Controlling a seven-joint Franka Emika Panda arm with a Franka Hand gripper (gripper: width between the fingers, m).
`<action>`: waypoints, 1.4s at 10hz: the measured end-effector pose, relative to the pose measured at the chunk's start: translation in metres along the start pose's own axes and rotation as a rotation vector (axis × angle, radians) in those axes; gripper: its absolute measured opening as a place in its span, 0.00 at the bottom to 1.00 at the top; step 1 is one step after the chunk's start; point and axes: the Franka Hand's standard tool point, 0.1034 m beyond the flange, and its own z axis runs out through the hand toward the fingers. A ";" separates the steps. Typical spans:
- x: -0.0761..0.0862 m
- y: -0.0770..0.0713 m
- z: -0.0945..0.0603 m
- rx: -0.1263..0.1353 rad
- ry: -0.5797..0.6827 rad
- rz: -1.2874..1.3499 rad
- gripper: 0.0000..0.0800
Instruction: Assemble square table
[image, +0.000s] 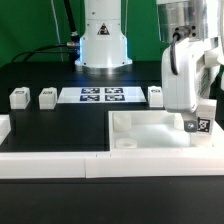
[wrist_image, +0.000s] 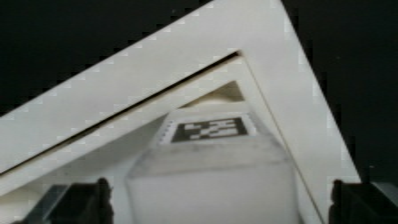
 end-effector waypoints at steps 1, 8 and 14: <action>-0.004 0.010 -0.010 -0.004 -0.010 -0.020 0.79; -0.017 0.035 -0.035 -0.013 -0.037 -0.026 0.81; -0.016 0.035 -0.034 -0.015 -0.035 -0.027 0.81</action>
Offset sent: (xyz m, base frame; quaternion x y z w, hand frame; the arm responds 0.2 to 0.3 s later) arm -0.0255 0.0143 0.0294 -0.0385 0.0020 0.0052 0.9992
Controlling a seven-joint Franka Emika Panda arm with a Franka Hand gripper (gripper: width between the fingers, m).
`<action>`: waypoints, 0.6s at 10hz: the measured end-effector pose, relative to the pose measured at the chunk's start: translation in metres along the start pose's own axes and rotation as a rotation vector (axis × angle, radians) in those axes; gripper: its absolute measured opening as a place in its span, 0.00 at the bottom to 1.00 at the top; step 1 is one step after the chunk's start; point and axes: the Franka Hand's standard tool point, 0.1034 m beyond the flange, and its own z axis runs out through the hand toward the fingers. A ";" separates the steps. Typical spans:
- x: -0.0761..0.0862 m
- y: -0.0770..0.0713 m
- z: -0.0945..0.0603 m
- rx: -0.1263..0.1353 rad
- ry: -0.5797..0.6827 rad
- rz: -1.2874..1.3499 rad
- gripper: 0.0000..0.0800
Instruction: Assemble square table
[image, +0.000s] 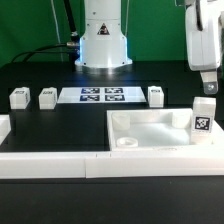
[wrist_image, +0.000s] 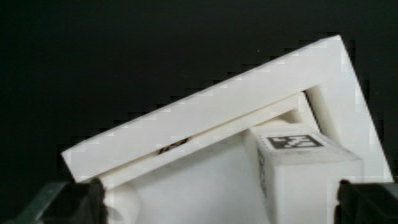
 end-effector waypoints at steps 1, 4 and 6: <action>0.000 0.000 0.000 0.005 -0.001 -0.035 0.81; 0.011 0.034 0.006 0.033 0.015 -0.259 0.81; 0.014 0.061 0.018 0.007 0.037 -0.433 0.81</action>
Offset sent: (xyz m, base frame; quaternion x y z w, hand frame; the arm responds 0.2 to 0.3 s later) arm -0.0478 0.0096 -0.0070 0.0109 0.0144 -0.2178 0.9758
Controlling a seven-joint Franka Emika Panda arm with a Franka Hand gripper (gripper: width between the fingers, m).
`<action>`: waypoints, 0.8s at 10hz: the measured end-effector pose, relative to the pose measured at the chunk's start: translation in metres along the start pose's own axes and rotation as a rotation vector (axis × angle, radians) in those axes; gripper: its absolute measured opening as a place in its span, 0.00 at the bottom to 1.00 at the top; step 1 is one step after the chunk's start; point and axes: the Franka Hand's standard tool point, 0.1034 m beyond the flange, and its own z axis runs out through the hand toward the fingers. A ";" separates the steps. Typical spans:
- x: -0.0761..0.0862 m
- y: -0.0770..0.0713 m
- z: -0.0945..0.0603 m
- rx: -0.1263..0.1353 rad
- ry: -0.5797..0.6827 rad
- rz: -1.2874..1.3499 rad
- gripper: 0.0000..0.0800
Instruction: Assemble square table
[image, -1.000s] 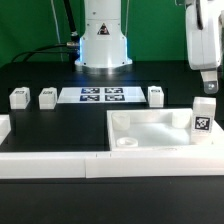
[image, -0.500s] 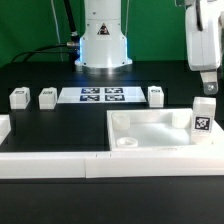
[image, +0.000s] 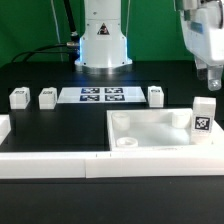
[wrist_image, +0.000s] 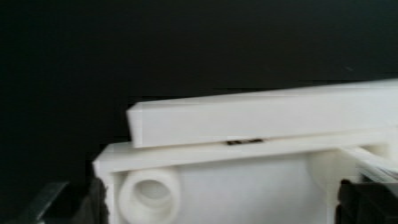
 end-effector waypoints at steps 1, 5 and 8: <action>0.001 -0.003 -0.001 0.005 0.000 -0.083 0.81; 0.004 -0.002 0.000 0.017 0.009 -0.357 0.81; 0.032 0.032 0.017 0.087 0.099 -0.728 0.81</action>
Offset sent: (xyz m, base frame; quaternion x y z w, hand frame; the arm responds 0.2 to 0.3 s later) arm 0.0000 0.0000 0.0000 0.0000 0.0000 -0.1938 0.9810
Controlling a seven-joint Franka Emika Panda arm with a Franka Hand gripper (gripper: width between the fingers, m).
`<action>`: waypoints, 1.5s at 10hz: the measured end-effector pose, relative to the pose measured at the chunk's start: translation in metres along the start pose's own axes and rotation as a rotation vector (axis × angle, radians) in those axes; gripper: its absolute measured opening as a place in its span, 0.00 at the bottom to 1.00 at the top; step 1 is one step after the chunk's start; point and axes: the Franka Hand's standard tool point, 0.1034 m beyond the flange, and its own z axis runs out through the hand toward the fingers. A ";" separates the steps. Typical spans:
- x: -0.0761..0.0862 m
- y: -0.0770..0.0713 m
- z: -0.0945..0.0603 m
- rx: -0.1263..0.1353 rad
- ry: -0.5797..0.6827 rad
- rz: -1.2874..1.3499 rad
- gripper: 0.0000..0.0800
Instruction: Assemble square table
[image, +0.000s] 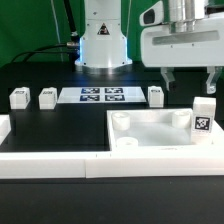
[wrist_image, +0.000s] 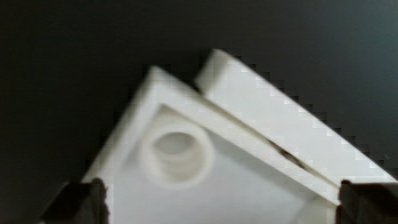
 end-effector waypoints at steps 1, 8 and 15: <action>-0.010 0.007 0.007 -0.013 -0.015 -0.110 0.81; -0.015 0.029 0.007 -0.058 -0.045 -0.921 0.81; -0.044 0.079 0.010 -0.209 -0.371 -0.703 0.81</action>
Offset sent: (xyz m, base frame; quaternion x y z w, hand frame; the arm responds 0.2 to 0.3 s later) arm 0.0000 0.0000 0.0000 0.0000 0.0000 -0.1938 0.9810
